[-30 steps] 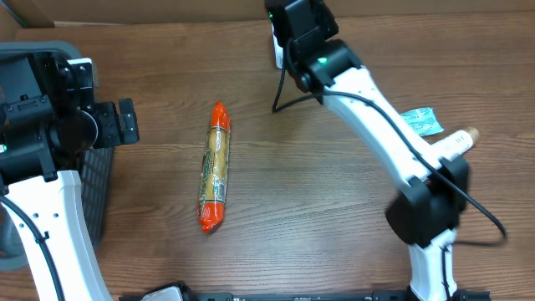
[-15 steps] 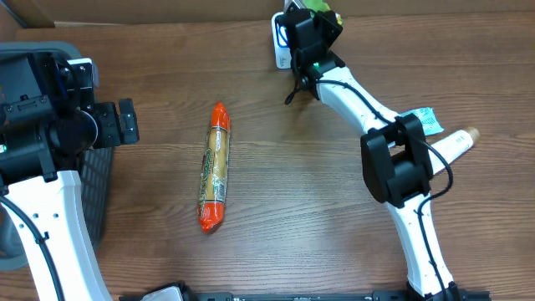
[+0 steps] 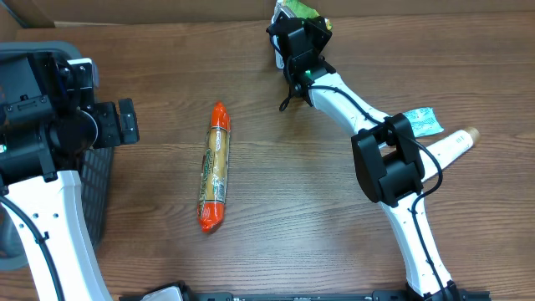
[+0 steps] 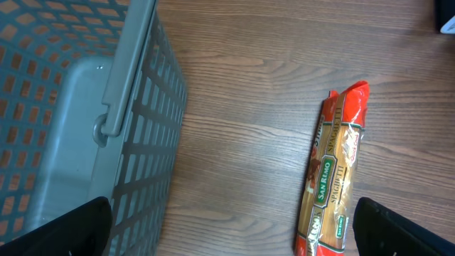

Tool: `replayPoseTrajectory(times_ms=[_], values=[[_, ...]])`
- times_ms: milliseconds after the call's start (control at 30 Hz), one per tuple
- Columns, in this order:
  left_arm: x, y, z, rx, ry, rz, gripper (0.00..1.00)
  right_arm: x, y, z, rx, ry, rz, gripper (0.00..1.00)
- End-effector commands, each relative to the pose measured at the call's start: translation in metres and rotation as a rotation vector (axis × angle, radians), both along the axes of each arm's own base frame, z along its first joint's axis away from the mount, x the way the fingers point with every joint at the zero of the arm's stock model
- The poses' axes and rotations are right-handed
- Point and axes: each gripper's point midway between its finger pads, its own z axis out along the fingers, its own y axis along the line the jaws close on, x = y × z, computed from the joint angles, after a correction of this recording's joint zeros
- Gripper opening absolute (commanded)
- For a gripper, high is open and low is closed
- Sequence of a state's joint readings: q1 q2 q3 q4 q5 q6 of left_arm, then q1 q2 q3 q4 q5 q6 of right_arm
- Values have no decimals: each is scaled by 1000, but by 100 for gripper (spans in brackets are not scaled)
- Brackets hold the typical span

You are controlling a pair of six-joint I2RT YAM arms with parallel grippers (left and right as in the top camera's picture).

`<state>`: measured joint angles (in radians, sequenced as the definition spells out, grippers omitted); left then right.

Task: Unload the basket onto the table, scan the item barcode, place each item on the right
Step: 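Hold the POKKA pouch in front of the white scanner, then carry the pouch right and drop it beside the tube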

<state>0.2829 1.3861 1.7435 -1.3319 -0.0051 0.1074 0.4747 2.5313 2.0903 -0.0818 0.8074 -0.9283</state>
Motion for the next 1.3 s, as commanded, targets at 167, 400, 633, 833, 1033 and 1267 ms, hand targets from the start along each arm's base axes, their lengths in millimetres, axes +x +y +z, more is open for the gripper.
replayPoseTrajectory(times_ms=[167, 400, 633, 833, 1033, 1267], values=[[0, 0, 3, 15, -5, -12, 100, 4, -2, 24, 32, -59, -17, 4], [0, 0, 3, 15, -5, -12, 100, 3, -2, 23, 106, -84, -45, 4], [0, 0, 3, 15, -5, -12, 99, 2, 0, 24, 104, -79, -41, 4], [0, 0, 3, 15, -4, -12, 100, -4, -2, 43, 176, -101, -66, 4], [0, 0, 3, 15, -5, -13, 100, -32, -2, 81, 338, -25, -53, 4], [0, 0, 3, 15, -5, -13, 100, -102, 19, 139, 850, 192, 22, 4]])
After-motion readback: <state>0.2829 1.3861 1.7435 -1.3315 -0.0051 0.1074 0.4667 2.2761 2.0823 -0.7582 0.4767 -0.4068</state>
